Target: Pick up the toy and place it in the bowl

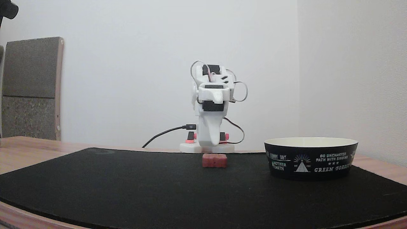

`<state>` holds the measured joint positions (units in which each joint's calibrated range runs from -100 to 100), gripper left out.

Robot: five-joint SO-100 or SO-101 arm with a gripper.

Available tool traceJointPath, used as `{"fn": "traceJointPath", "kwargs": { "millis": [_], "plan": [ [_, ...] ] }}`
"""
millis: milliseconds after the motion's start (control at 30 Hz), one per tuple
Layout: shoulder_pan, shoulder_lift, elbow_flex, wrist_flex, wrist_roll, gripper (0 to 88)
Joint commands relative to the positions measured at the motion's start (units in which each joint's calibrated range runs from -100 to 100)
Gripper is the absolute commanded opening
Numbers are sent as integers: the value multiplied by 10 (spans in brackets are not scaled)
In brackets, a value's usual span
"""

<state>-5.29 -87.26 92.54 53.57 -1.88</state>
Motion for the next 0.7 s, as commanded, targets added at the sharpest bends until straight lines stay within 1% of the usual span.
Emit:
{"fn": "traceJointPath", "kwargs": {
  "millis": [0,100,133,267,333,400,567,667],
  "plan": [
    [0,279,-181,-1,-2,411],
    [1,375,-244,6,-2,409],
    [-2,410,-270,31,-2,408],
    [-3,439,-304,72,-3,407],
    [-3,448,-319,89,-29,407],
    [-3,458,-326,101,-40,406],
    [-3,513,-330,100,-43,406],
    [-2,567,-372,107,-52,406]
  ]
}}
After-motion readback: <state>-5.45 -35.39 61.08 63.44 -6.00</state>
